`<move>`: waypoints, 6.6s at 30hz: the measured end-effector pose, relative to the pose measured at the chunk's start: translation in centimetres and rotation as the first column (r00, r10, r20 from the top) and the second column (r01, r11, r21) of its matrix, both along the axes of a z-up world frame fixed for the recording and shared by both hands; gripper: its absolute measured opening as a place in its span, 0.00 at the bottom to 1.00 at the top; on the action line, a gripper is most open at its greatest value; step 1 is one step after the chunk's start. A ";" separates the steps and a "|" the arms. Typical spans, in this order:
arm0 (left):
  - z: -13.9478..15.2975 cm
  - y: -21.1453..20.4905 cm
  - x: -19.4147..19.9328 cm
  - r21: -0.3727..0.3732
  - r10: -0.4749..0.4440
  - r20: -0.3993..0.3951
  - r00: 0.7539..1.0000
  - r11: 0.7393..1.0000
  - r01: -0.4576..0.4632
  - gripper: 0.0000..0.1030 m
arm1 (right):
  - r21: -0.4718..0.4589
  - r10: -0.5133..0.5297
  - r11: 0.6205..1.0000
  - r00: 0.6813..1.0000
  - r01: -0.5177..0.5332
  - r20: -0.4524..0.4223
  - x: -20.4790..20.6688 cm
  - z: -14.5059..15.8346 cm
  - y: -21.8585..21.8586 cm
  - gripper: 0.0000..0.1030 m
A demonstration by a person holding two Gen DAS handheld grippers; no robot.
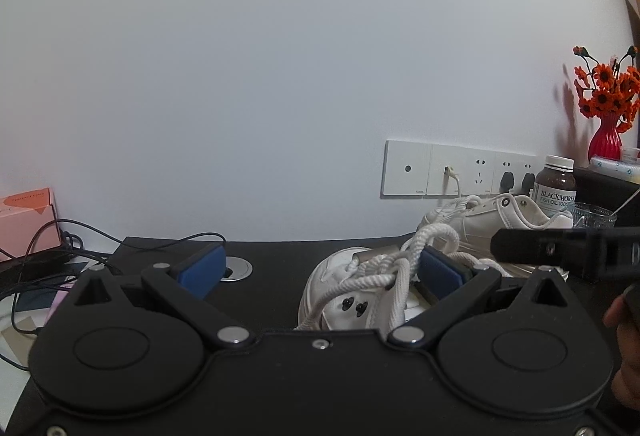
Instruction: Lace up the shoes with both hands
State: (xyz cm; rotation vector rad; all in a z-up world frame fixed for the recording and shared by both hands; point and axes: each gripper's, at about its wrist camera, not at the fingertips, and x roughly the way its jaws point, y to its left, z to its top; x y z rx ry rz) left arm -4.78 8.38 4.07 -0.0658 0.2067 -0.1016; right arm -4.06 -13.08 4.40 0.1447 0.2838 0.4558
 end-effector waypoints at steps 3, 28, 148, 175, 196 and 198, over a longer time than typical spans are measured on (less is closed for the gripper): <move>-0.1 0.3 0.1 -0.017 -0.009 -0.003 1.000 1.000 0.009 1.00 | -0.069 0.026 0.997 0.997 -0.020 0.078 -0.8 -0.2 1.0 0.98; -0.3 0.9 0.5 -0.079 -0.017 -0.058 0.998 0.997 0.012 1.00 | 0.000 0.022 1.000 0.999 -0.022 0.041 -0.5 -0.3 0.2 0.97; -4.2 -5.5 3.7 -0.051 0.083 -0.432 0.898 0.992 -0.116 1.00 | -0.315 0.071 0.932 0.945 -0.176 -0.320 3.6 -5.1 -1.3 0.99; -4.6 -8.0 4.8 0.131 0.179 -0.468 0.866 0.982 -0.133 1.00 | -0.310 0.121 0.925 0.946 -0.217 -0.301 4.1 -5.2 0.2 0.99; -4.7 -7.9 4.7 0.126 0.173 -0.467 0.867 0.984 -0.129 1.00 | -0.312 0.123 0.924 0.946 -0.220 -0.301 4.1 -5.2 0.2 0.99; -4.7 -7.9 4.7 0.126 0.173 -0.467 0.867 0.984 -0.128 1.00 | -0.312 0.124 0.924 0.946 -0.221 -0.301 4.0 -5.2 0.2 0.99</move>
